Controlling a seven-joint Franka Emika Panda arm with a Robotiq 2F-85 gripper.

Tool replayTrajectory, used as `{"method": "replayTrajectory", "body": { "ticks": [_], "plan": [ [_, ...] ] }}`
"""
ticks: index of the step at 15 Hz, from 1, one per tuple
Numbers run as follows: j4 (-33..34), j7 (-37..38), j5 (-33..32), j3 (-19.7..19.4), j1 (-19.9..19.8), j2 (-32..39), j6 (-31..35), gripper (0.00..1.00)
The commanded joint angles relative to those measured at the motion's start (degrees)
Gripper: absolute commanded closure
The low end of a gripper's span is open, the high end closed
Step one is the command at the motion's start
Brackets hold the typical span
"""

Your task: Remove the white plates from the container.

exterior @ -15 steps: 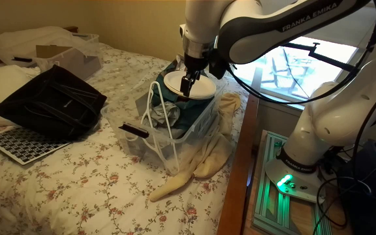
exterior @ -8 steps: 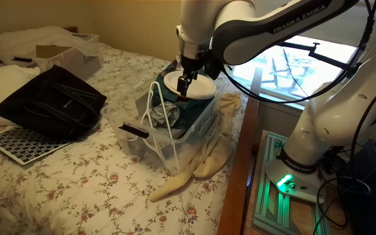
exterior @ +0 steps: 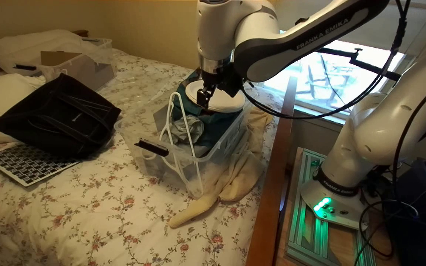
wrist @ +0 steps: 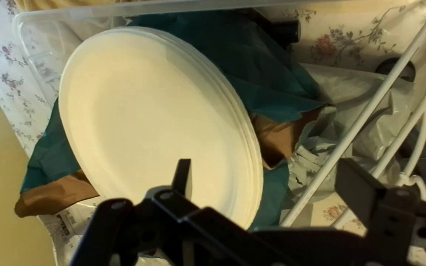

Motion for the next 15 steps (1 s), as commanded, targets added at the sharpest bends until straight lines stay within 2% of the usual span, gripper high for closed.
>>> {"method": "replayTrajectory", "body": {
  "ticks": [1, 13, 14, 15],
  "plan": [
    [3.24, 5.12, -4.60, -0.35, -0.37, 4.64, -0.58, 0.00],
    [9.12, 19.83, -16.35, -4.46, 2.39, 15.21, -2.64, 0.00],
    [9.74, 20.74, -16.93, -4.86, 2.79, 16.04, -3.31, 0.18],
    [10.21, 21.68, -17.51, -5.18, 3.17, 16.71, -3.92, 0.26]
  ]
}}
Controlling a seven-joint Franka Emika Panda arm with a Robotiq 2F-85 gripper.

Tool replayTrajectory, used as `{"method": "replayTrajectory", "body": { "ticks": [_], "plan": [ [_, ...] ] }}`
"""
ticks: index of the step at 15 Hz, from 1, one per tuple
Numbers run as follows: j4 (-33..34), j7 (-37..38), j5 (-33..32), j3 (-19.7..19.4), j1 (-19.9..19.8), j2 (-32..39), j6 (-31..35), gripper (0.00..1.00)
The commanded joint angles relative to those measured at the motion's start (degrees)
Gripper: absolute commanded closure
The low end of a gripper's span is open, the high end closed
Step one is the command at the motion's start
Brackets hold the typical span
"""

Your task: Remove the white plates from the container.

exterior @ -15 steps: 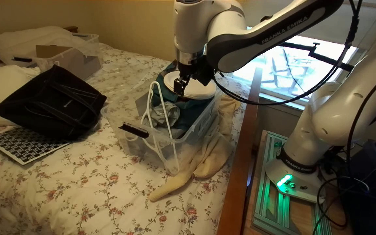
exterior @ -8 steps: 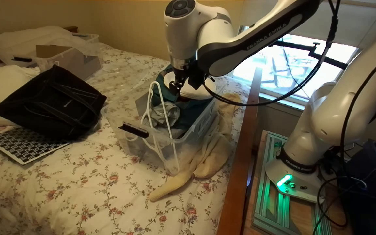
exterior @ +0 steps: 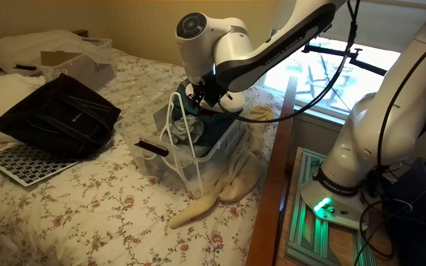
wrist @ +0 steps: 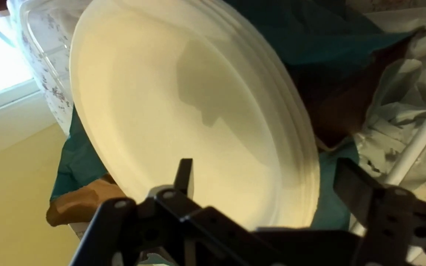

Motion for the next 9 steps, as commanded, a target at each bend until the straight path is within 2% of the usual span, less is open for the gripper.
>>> {"method": "replayTrajectory", "body": {
  "ticks": [1, 4, 9],
  "plan": [
    [3.50, 4.67, -3.19, -1.74, 2.51, 3.65, -3.44, 0.32],
    [4.77, 6.38, -3.61, -2.38, 3.76, 4.69, -5.66, 0.56],
    [6.28, 7.72, -3.36, -3.06, 5.16, 5.73, -7.72, 0.90]
  ]
}}
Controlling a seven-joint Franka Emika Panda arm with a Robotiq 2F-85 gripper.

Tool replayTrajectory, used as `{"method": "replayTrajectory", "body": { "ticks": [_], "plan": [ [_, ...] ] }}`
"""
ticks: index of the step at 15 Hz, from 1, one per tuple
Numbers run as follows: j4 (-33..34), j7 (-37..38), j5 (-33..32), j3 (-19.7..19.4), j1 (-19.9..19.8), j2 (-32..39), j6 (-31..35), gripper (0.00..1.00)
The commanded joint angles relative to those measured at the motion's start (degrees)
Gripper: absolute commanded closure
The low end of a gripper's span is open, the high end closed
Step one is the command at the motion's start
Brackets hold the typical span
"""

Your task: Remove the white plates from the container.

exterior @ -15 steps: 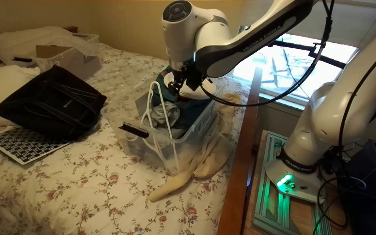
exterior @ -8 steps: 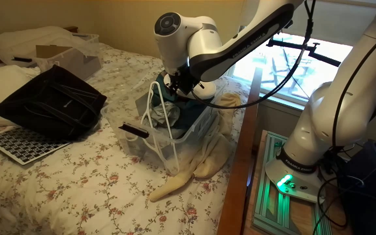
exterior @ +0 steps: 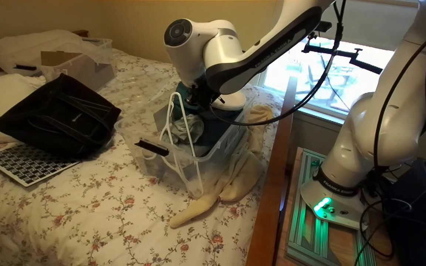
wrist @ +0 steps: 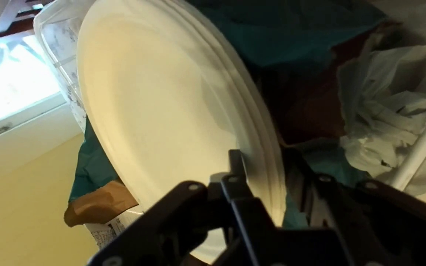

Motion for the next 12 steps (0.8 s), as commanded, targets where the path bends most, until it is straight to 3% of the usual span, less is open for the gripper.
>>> {"method": "replayTrajectory", "body": {
  "ticks": [1, 2, 4, 12],
  "plan": [
    [2.17, 2.54, -1.72, -1.28, 1.64, 1.58, -2.37, 0.96],
    [2.36, 2.62, -1.73, -1.40, 1.76, 1.62, -2.46, 1.00],
    [2.52, 3.48, -2.01, -1.49, 1.96, 1.38, -3.15, 0.96],
    [4.95, 3.22, -7.26, 0.09, 5.07, -0.37, -12.16, 0.99]
  ]
}}
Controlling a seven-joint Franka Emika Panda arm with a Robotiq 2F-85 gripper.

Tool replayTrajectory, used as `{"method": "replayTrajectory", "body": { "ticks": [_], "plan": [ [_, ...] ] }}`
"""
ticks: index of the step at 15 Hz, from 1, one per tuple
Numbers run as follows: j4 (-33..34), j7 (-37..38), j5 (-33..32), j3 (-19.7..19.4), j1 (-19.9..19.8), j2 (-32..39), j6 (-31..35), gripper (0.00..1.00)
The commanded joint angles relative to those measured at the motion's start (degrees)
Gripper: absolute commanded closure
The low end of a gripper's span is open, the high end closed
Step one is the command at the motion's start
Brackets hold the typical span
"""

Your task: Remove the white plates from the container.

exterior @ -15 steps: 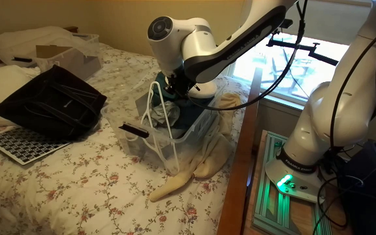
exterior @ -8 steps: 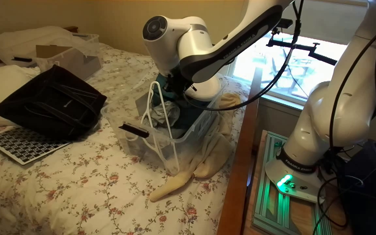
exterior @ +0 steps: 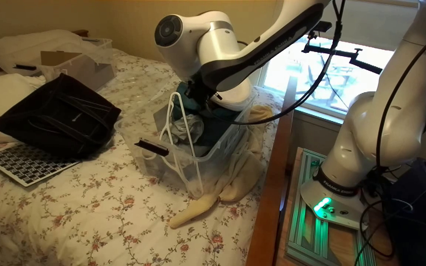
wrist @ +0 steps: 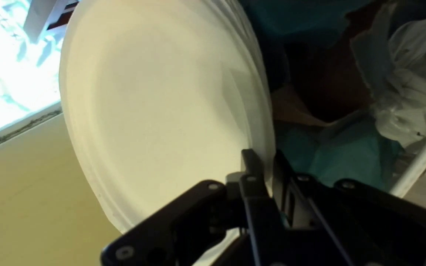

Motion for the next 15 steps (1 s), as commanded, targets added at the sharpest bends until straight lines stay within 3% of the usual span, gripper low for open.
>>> {"method": "replayTrajectory", "body": {
  "ticks": [1, 6, 15],
  "plan": [
    [2.34, -1.48, -3.54, 0.66, 2.06, -0.21, -4.95, 0.98],
    [4.48, -5.28, -3.45, 0.71, 2.76, 1.16, -6.00, 0.97],
    [1.08, -8.58, -1.65, -3.35, -0.60, 2.44, 9.73, 0.97]
  ]
}}
